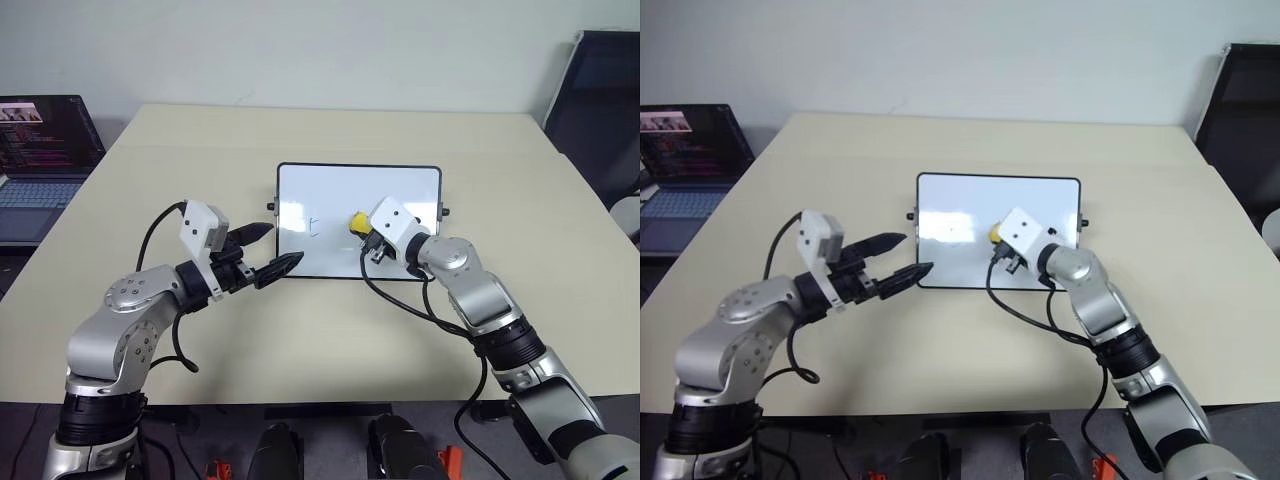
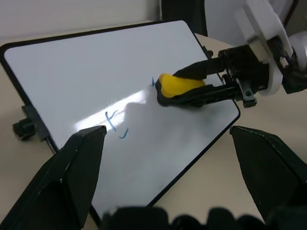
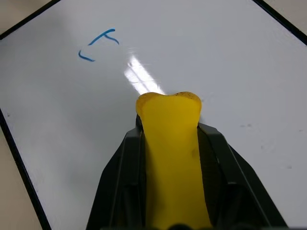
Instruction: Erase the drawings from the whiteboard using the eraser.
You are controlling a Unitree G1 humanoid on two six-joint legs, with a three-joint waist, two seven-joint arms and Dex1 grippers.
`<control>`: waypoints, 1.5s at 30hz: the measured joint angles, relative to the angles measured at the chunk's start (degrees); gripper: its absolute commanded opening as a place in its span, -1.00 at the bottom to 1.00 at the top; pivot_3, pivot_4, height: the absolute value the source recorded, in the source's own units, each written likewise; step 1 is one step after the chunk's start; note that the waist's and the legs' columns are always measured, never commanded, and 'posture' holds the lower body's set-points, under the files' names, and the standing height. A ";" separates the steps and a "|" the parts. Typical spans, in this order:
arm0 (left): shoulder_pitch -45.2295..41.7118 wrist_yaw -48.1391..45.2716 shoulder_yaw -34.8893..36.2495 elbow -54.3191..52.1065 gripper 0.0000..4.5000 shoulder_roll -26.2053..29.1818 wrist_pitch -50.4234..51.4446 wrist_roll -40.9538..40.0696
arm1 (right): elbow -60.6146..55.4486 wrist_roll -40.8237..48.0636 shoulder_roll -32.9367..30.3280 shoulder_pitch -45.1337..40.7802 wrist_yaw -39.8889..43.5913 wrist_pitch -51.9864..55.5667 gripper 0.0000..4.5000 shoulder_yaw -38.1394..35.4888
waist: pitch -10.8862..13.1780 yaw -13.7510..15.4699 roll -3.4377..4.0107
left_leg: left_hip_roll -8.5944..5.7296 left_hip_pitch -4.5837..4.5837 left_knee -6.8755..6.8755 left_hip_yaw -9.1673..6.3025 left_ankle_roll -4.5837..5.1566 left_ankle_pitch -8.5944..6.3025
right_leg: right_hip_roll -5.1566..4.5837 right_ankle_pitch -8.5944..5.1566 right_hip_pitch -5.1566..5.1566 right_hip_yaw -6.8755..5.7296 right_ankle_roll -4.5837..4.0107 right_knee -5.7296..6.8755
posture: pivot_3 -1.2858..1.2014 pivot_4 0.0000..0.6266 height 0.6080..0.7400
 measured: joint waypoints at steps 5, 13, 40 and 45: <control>-0.47 0.01 -0.70 0.07 1.00 -0.07 0.00 0.01 | 5.07 -2.99 1.51 -3.27 -7.94 -2.83 -0.50 -2.58 | 0.00 -0.05 0.00 | 0.00 0.00 0.31 0.00 0.02 0.02 | 0.00 0.06 0.09 0.02 -0.15 0.00 | 0.03 -0.52 1.00; -1.51 0.03 -1.48 0.50 1.00 -0.18 0.00 0.04 | 3.73 -3.31 2.08 -2.16 -0.43 -3.10 -0.50 2.03 | 0.00 -0.06 0.01 | 0.03 0.00 0.29 -0.01 0.03 0.01 | 0.03 0.07 0.15 0.01 -0.07 -0.05 | 0.03 -0.52 1.00; -1.49 0.01 -1.88 0.94 1.00 -0.14 0.00 -0.10 | 6.06 -12.24 -2.73 -3.21 -3.14 -6.82 -0.51 2.75 | 0.03 -0.03 -0.03 | -0.06 0.18 0.53 -0.02 0.05 0.04 | -0.04 0.13 0.38 0.08 -0.13 -0.20 | 0.03 -0.52 1.00; -1.49 0.01 -1.88 0.94 1.00 -0.13 0.00 -0.12 | 6.13 -12.91 -3.26 -3.21 -3.56 -7.02 -0.51 1.80 | 0.03 -0.10 -0.03 | -0.06 0.19 0.54 0.00 0.08 0.05 | -0.06 0.13 0.44 0.10 -0.13 -0.25 | 0.03 -0.52 1.00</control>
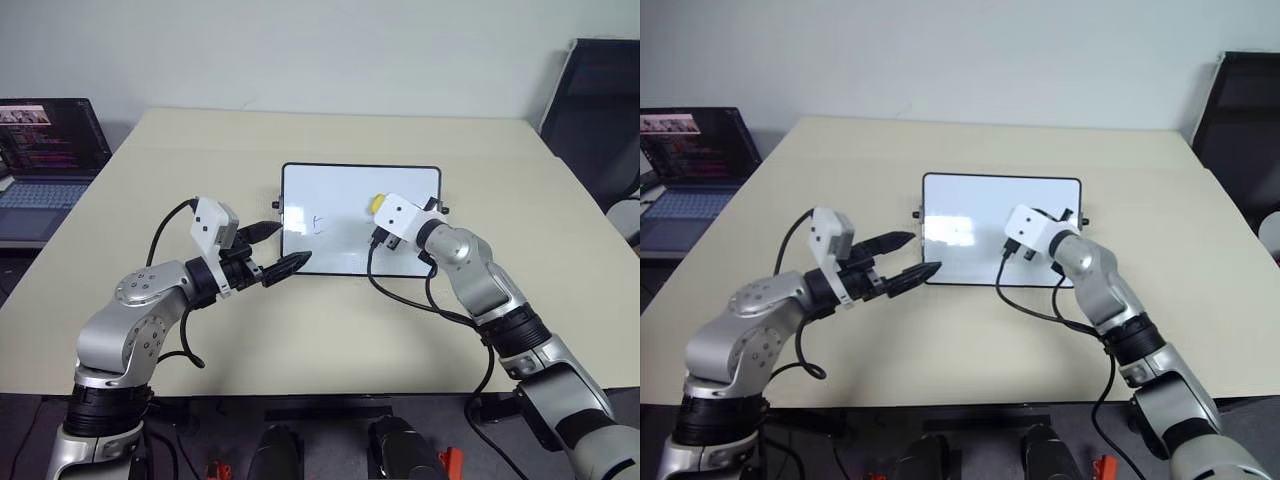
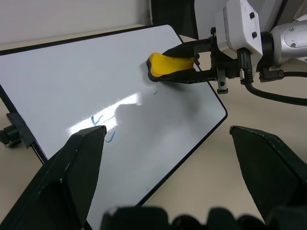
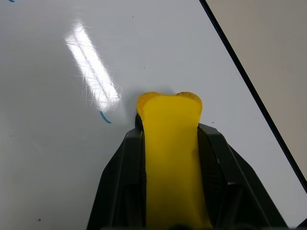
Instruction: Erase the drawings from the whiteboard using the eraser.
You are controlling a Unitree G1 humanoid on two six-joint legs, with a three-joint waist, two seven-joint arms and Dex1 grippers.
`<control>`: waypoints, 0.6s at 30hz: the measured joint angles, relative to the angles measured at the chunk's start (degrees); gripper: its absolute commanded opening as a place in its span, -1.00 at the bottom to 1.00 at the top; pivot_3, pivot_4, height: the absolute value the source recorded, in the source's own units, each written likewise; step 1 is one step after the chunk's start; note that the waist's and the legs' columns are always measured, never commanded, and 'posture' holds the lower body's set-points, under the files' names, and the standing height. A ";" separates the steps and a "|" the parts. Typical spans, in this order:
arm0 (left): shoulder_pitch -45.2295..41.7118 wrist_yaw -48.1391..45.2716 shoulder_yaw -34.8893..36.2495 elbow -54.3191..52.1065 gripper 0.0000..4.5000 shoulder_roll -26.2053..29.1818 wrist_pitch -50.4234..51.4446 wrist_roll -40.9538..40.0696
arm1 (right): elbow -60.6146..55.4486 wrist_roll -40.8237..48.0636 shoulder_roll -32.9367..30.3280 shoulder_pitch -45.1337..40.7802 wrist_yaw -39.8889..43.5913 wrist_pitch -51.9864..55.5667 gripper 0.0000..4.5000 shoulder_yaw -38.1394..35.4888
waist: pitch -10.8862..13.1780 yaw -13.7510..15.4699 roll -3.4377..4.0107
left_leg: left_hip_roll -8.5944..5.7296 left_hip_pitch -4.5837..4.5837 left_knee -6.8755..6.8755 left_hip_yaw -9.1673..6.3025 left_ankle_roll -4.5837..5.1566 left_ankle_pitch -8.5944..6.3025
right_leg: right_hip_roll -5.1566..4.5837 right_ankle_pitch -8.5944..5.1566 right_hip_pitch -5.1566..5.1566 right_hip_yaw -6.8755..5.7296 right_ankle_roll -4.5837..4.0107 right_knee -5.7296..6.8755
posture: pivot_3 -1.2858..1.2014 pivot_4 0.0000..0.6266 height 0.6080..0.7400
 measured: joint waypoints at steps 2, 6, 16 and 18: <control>0.00 0.01 0.00 0.00 1.00 0.00 0.00 0.00 | -0.80 0.03 -0.29 0.31 1.15 0.05 -0.51 -0.13 | 0.00 0.01 -0.01 | 0.01 0.02 0.00 0.00 0.01 0.01 | 0.01 0.00 0.00 -0.01 0.00 0.08 | 0.03 -0.52 1.00; 0.02 0.04 0.01 0.00 1.00 0.00 0.00 -0.02 | -4.74 1.01 -1.24 2.60 8.09 0.59 -0.51 1.18 | -0.02 0.02 -0.01 | 0.05 0.04 -0.12 0.00 0.00 0.00 | 0.05 -0.01 0.00 -0.04 0.01 0.08 | 0.03 -0.52 1.00; 0.01 -0.01 -0.01 0.00 1.00 0.01 0.00 -0.03 | -1.98 -1.08 0.77 1.52 2.83 -0.30 -0.51 2.10 | 0.01 -0.22 0.00 | 0.00 0.05 -0.06 0.00 0.00 0.00 | 0.01 -0.01 -0.07 0.01 0.00 0.02 | 0.03 -0.52 1.00; 0.02 -0.02 -0.01 0.00 1.00 0.02 0.02 -0.03 | -0.37 -1.56 0.07 0.32 0.73 -0.50 -0.51 0.54 | 0.02 -0.12 -0.01 | 0.00 0.04 -0.06 0.00 0.00 0.00 | 0.00 -0.01 -0.10 0.01 0.00 -0.08 | 0.03 -0.52 1.00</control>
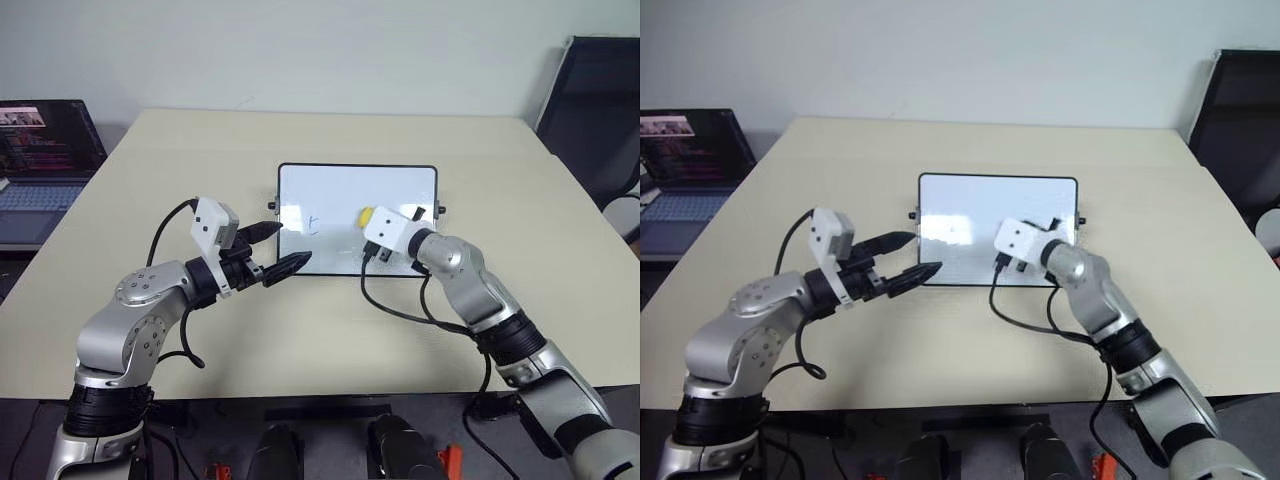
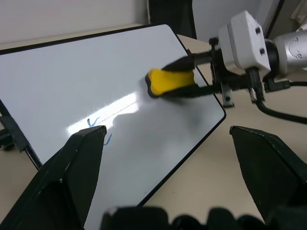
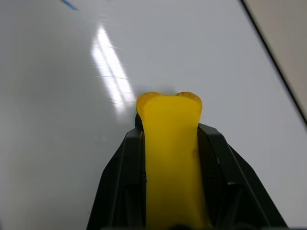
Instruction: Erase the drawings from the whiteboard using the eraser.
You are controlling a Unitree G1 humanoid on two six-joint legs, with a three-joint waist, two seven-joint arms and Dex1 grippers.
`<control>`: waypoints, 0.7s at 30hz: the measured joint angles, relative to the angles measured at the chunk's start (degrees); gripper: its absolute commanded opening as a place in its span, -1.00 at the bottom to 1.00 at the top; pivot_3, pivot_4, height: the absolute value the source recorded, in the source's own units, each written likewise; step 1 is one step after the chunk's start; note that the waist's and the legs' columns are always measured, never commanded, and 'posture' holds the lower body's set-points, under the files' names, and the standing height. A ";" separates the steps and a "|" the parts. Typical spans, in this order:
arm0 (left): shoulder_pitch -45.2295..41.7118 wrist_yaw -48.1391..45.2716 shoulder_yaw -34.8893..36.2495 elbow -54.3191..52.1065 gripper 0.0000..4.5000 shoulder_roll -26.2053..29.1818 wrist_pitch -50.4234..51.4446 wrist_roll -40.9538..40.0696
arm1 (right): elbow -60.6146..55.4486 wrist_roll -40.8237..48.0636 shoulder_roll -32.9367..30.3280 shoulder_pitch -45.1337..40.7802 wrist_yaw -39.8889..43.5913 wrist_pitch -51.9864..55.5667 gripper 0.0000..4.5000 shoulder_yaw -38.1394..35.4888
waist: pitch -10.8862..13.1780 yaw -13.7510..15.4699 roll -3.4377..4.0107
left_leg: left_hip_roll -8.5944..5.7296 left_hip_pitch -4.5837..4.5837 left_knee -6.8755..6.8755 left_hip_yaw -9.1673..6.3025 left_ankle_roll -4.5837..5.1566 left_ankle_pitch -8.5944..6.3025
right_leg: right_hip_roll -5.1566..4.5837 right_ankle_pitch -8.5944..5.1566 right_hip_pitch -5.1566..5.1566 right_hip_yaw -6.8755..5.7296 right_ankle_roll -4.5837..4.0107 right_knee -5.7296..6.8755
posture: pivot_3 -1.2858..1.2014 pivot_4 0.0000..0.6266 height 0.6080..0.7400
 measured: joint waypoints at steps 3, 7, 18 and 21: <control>0.08 0.00 0.02 0.00 1.00 0.12 0.02 0.00 | 0.94 0.07 -0.83 -0.41 -1.41 0.01 -0.51 -2.32 | 0.00 0.15 -0.01 | -0.04 -0.01 0.02 0.01 0.00 0.00 | -0.06 0.00 -0.13 0.00 0.00 -0.07 | 0.03 -0.52 1.00; 0.36 0.01 0.01 -0.01 1.00 0.12 0.07 -0.01 | 0.41 0.89 -1.03 -0.22 -0.73 0.11 -0.51 -3.27 | 0.00 0.07 -0.02 | -0.02 0.00 0.01 0.03 0.01 0.00 | -0.04 0.00 0.10 0.00 0.00 -0.01 | 0.03 -0.52 1.00; 5.11 0.37 2.52 -0.59 1.00 1.51 0.11 -0.05 | -9.36 6.75 2.68 6.28 5.93 8.71 -0.51 -5.57 | 0.01 -0.08 -0.01 | 0.04 -0.02 -0.22 0.02 0.00 -0.01 | 0.02 0.00 -0.03 -0.02 -0.01 0.03 | 0.03 -0.52 1.00; 7.50 0.45 5.14 -0.73 1.00 2.59 0.09 -0.04 | -12.92 9.55 2.59 8.54 6.14 10.84 -0.51 -9.35 | 0.05 0.34 -0.02 | 0.03 -0.33 -0.23 0.03 0.00 -0.01 | -0.01 -0.01 -0.31 -0.03 -0.01 0.00 | 0.03 -0.52 1.00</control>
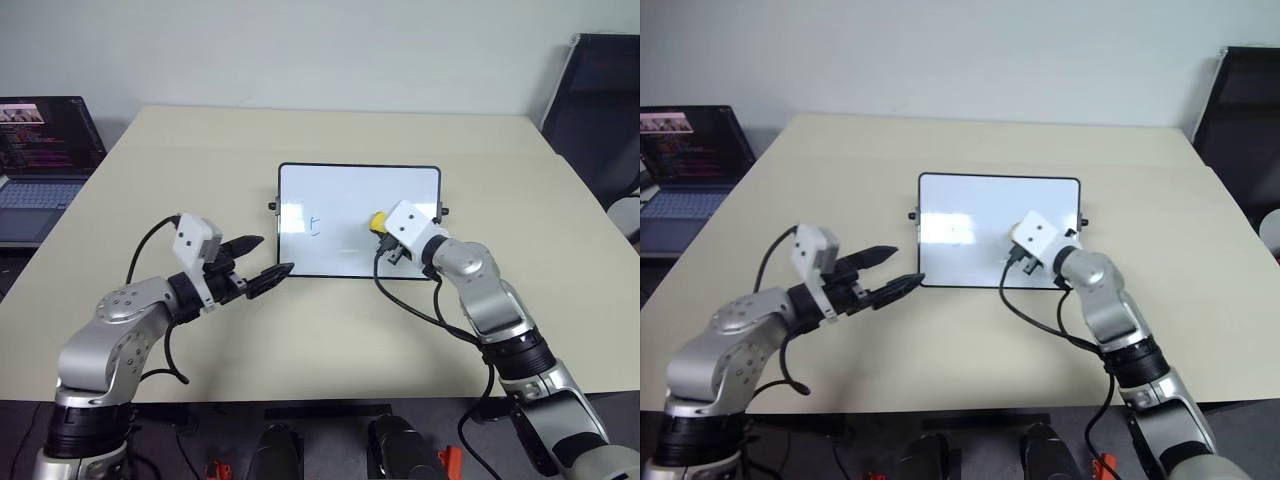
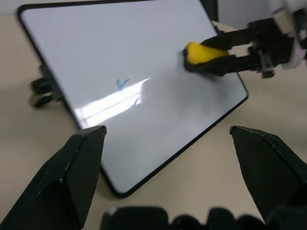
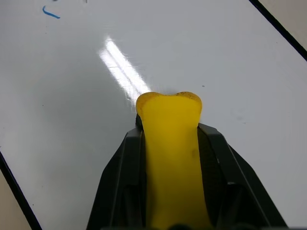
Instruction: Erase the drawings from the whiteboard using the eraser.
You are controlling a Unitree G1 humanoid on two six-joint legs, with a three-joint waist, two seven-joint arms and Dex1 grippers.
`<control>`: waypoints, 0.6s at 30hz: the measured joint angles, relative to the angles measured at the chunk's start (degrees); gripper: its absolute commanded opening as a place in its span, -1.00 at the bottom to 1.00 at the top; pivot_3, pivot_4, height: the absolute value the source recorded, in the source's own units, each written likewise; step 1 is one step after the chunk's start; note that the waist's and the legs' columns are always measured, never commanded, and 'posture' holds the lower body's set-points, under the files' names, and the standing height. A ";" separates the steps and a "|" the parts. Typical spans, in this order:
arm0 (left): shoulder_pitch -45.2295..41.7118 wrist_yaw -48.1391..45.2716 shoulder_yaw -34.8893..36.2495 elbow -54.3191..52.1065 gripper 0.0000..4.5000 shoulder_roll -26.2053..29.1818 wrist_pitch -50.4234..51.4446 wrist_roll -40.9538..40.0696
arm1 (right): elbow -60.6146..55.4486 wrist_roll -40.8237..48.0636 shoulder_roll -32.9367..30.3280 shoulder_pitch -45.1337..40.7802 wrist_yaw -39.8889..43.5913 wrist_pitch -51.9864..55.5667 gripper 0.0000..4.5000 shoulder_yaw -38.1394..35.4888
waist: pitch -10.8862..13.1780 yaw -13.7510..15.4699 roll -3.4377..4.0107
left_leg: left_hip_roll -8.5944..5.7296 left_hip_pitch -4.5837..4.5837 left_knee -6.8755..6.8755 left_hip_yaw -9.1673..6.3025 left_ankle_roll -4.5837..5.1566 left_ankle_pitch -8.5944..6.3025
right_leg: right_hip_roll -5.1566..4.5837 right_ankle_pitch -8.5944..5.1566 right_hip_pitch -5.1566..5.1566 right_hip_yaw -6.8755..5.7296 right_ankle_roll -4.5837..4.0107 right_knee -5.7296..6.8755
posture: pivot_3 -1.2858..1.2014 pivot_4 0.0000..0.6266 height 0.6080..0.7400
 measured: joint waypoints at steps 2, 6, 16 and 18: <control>1.52 -0.09 1.64 -0.21 1.00 0.54 -0.13 0.00 | -5.48 3.69 -0.27 2.86 2.01 1.87 -0.51 -2.33 | 0.01 0.11 0.00 | 0.00 -0.08 -0.14 0.07 -0.01 -0.01 | -0.02 -0.02 -0.09 0.02 0.01 -0.05 | 0.03 -0.52 1.00; 3.41 0.09 3.89 -0.19 1.00 0.70 -0.70 0.00 | -16.61 10.46 -2.09 9.64 6.54 6.27 -0.51 -4.47 | 0.00 0.11 0.00 | 0.02 -0.05 -0.57 0.08 -0.01 -0.01 | -0.02 -0.21 -0.18 -0.03 -0.12 -0.07 | 0.03 -0.52 1.00; 3.07 2.11 4.54 -0.17 1.00 -0.10 -2.75 0.00 | -25.06 17.75 -0.61 20.17 6.15 8.27 -0.51 -3.29 | 0.01 -0.17 -0.02 | 0.04 0.03 -0.59 0.07 -0.03 -0.01 | 0.01 -0.26 -0.19 -0.05 -0.19 -0.01 | 0.03 -0.52 1.00; 2.87 2.23 4.54 -0.18 1.00 -0.13 -2.89 0.00 | -25.06 18.42 -0.17 20.34 5.58 7.72 -0.51 -2.74 | 0.01 -0.16 -0.02 | 0.03 0.03 -0.59 0.08 -0.03 -0.01 | 0.00 -0.26 -0.19 -0.03 -0.19 -0.02 | 0.03 -0.52 1.00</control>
